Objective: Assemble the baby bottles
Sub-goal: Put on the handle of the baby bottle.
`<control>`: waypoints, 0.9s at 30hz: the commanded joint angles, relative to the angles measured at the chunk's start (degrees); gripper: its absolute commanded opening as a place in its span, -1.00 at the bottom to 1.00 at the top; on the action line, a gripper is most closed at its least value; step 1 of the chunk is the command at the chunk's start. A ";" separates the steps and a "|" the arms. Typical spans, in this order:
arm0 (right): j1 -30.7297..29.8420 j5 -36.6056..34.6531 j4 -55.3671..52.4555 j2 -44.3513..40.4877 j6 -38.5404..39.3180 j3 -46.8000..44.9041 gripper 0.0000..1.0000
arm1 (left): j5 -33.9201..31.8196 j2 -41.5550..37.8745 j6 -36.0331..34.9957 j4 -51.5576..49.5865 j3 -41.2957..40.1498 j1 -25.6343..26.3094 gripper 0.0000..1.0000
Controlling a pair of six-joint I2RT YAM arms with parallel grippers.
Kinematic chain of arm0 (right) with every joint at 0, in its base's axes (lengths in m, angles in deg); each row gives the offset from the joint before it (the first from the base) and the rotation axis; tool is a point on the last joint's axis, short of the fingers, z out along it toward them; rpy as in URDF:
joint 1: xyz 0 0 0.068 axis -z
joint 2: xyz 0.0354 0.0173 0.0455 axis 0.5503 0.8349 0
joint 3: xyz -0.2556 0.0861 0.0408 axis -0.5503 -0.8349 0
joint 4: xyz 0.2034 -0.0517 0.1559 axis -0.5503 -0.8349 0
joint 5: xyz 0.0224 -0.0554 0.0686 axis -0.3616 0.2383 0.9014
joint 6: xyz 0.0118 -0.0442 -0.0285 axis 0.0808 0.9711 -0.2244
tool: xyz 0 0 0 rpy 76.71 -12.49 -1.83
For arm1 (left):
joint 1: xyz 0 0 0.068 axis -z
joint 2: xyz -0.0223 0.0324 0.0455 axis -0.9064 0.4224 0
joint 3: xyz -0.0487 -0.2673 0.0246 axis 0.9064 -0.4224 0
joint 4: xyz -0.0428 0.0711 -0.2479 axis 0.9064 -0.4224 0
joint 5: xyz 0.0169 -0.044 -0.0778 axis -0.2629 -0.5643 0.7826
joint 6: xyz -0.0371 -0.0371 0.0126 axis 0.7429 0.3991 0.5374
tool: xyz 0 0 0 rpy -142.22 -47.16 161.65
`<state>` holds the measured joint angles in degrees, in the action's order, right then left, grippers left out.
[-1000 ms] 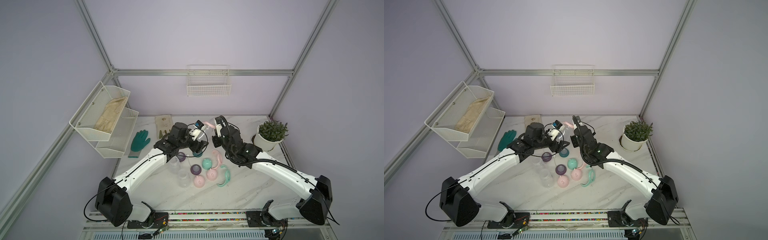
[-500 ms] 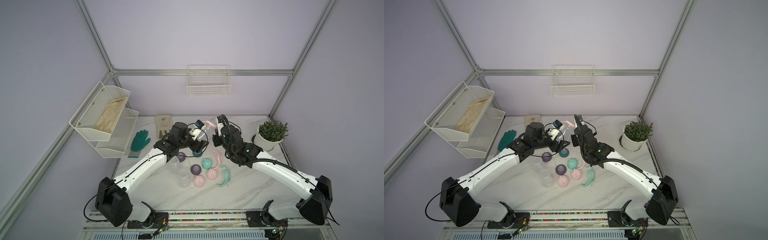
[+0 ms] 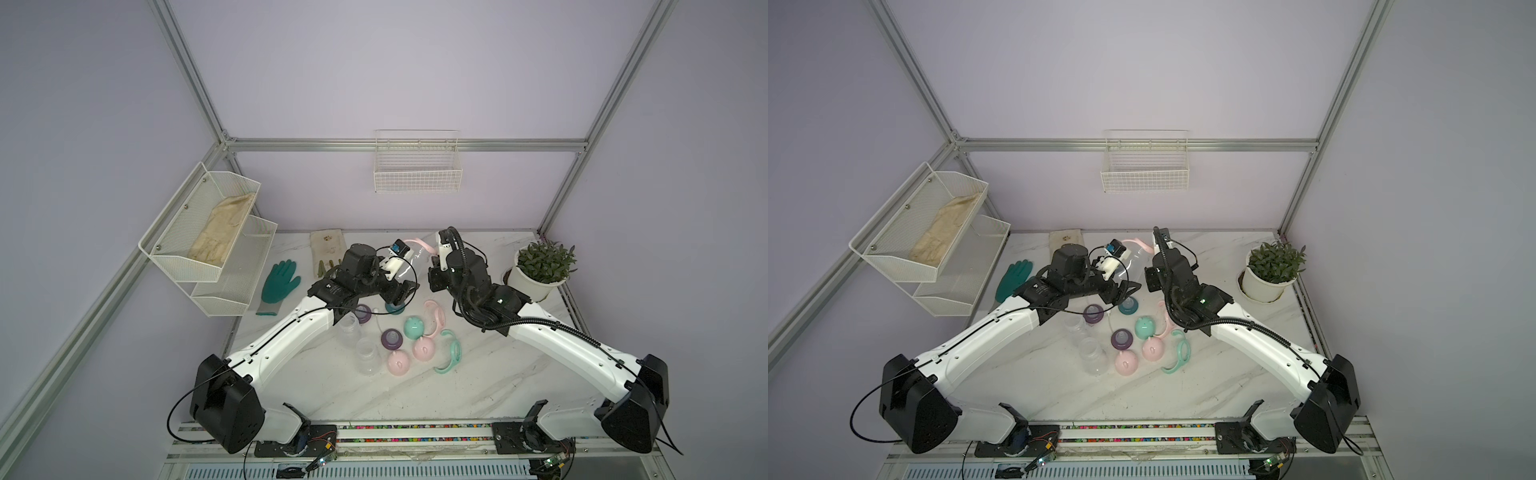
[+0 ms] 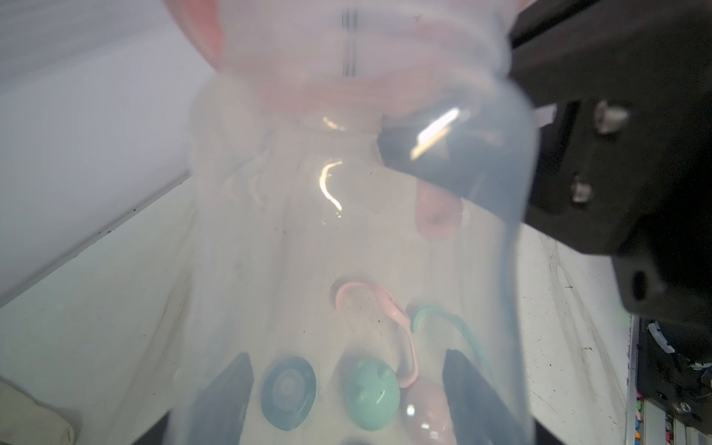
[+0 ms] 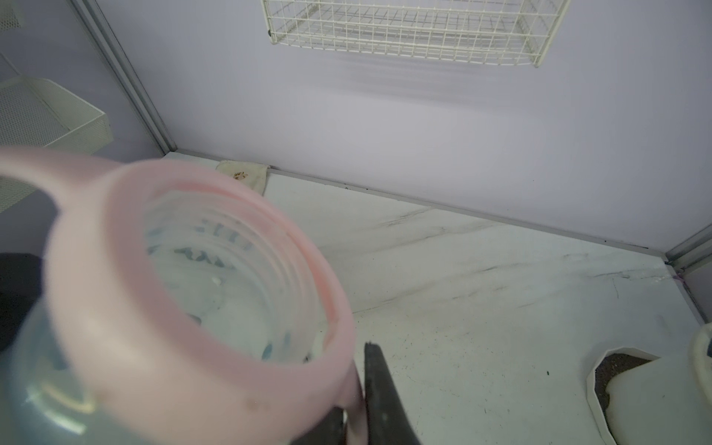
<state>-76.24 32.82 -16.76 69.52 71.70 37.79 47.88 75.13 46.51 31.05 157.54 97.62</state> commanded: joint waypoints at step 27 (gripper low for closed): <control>-3.86 -1.60 3.89 -2.59 10.01 -8.18 -1.00 | -5.84 4.99 7.27 0.59 9.81 -0.34 -1.00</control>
<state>-77.14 31.48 -12.11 66.77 78.39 31.17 48.17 79.21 48.23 25.50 162.05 98.47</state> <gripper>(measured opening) 0.121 0.775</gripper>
